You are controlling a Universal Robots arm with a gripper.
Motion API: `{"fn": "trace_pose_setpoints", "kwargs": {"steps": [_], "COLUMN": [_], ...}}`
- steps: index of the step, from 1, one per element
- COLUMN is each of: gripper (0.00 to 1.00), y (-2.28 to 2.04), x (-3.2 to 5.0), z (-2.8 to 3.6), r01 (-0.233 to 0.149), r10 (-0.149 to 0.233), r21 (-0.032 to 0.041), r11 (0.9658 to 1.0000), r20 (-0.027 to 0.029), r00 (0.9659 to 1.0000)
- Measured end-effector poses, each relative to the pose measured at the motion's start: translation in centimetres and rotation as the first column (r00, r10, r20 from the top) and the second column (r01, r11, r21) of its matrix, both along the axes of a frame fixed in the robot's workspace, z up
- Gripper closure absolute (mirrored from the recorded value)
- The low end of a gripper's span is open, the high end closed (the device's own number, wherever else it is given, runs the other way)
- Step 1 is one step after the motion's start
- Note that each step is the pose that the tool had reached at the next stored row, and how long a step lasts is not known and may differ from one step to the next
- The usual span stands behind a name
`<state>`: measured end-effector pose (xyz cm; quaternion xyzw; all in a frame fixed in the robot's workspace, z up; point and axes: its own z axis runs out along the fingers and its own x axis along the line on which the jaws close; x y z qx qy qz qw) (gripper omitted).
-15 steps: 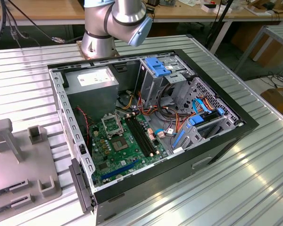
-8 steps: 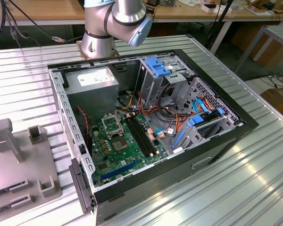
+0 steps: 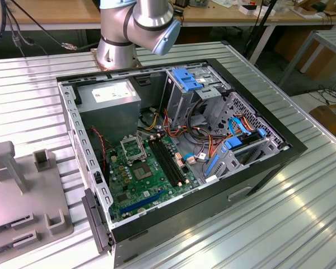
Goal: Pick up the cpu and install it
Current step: 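Pick up the cpu and move it towards the insertion slot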
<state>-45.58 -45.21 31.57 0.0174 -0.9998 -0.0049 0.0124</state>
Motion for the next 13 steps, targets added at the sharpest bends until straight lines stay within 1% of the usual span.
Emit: {"fn": "trace_pose_setpoints", "kwargs": {"steps": [5, 13], "gripper": [0.53, 0.53], "y": [0.0, 0.0], "x": [0.0, 0.0], "z": [0.33, 0.93], "r01": [0.0, 0.0], "r10": [0.0, 0.0], "r21": [0.0022, 0.0039], "r11": [1.0, 1.0], "r20": [-0.0001, -0.0008], "r00": [1.0, 1.0]}}
